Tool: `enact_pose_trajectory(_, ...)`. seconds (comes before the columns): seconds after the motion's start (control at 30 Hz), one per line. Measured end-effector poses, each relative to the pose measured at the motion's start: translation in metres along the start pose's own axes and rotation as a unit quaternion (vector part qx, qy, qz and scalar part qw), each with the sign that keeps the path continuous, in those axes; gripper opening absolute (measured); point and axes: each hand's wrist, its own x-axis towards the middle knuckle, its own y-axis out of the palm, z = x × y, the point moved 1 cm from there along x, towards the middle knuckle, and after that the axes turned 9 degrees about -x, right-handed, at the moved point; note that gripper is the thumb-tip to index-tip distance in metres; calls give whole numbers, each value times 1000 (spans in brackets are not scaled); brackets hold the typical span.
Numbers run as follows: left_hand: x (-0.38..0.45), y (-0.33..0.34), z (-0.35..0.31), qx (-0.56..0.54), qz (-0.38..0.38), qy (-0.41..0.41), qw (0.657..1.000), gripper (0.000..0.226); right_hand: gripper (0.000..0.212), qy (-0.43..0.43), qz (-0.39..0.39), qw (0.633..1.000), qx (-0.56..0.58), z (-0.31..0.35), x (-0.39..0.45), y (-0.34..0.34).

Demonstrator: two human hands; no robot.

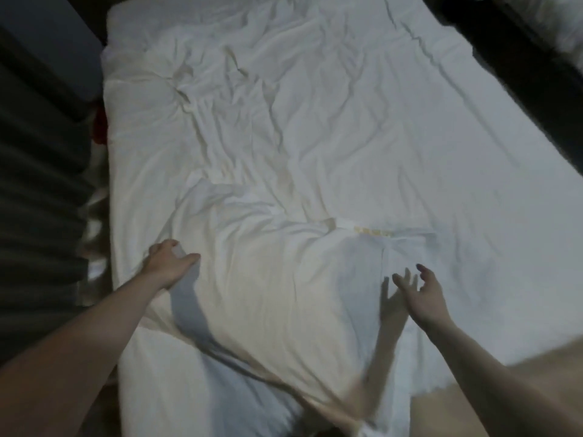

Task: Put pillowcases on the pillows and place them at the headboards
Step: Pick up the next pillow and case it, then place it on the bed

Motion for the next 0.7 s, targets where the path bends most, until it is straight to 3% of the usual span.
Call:
enact_pose_trajectory(0.1, 36, 4, 10, -6, -19, -31, 999, 116, 98, 60, -2, 998, 26, -10, 22, 20)
enact_pose_trajectory(0.2, 54, 8, 15, -16, -16, -52, 998, 125, 107, 126, 18, 989, 72, -17, 28, 44)
enact_pose_trajectory(0.3, 52, 6, 16, 56, 1, -29, 998, 95, 78, 108, 11, 991, 74, -14, 18, 61)
enact_pose_trajectory(0.4, 33, -8, 20, 30, 3, 1, 1000, 68, 59, 71, 2, 994, 84, -3, -5, 61)
enact_pose_trajectory(0.47, 9, -25, 27, -46, -15, 16, 999, 65, 54, 51, -10, 993, 107, 8, -29, 50)
enact_pose_trajectory(0.6, -56, -67, 67, -124, -30, -29, 991, 58, 14, 13, -13, 991, 136, 27, -88, 26)
enact_pose_trajectory(0.7, -99, -94, 120, -129, -16, -73, 989, 68, 11, -13, -37, 988, 148, 35, -123, 15)
